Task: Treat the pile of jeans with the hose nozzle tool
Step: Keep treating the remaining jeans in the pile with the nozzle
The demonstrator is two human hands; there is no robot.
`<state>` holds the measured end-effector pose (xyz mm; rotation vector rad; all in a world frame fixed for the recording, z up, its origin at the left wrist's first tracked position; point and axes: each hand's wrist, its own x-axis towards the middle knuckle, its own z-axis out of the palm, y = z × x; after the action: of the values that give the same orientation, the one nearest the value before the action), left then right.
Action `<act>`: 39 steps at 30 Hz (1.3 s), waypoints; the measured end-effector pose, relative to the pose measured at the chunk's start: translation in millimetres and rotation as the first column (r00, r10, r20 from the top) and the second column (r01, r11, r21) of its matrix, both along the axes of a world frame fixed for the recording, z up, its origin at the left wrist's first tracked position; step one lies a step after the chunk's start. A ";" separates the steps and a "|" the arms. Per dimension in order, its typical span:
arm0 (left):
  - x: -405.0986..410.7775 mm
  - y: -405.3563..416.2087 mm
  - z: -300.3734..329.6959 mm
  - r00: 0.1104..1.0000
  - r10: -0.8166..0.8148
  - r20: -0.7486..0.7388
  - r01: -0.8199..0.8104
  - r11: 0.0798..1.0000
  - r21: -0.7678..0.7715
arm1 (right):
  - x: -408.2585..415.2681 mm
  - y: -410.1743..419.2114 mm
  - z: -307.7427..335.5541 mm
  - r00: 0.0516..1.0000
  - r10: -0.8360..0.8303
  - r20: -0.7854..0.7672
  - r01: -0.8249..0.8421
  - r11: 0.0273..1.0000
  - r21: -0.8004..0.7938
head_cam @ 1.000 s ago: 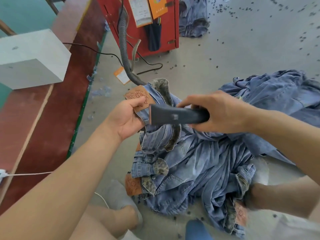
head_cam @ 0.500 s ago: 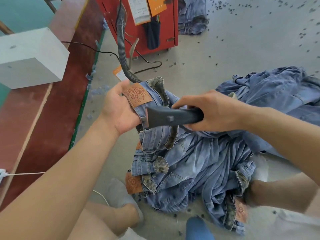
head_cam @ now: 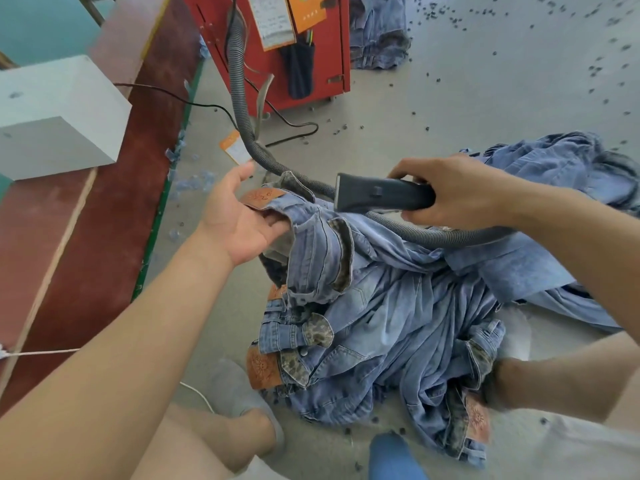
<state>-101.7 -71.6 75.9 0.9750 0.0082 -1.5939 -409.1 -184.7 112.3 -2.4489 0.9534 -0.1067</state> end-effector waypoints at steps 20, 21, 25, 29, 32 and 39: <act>-61.2 -19.1 -150.8 0.014 -0.855 0.519 0.062 0.518 0.853 | 25.9 5.2 -19.4 0.998 -0.052 -0.038 0.052 0.999 0.000; -69.6 -22.3 -154.6 -0.012 -0.869 0.494 0.017 0.494 0.870 | 26.8 4.5 -21.8 0.996 -0.055 -0.064 0.056 0.998 0.007; -97.1 -27.8 -186.1 -0.350 -0.833 0.427 -0.134 0.496 0.858 | 27.6 0.1 -34.8 0.992 -0.064 -0.113 0.065 0.998 0.005; -62.1 -16.9 -212.0 -0.104 -0.752 0.651 -0.168 0.658 0.734 | 31.8 -10.6 -40.4 0.989 -0.077 -0.129 0.077 0.997 -0.003; -33.9 -6.1 -205.3 0.600 -0.360 0.714 -0.189 0.804 0.564 | 35.5 -14.7 -40.5 0.986 -0.079 -0.147 0.081 0.997 0.002; -12.1 35.6 -184.3 0.973 -0.027 0.231 -0.031 0.969 0.245 | 55.8 -17.0 -39.4 0.953 0.018 -0.301 0.003 0.998 0.070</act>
<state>-113.8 -36.0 -108.4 1.3526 0.0476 -1.4907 -353.3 -201.7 72.9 -2.4463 1.0551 0.3085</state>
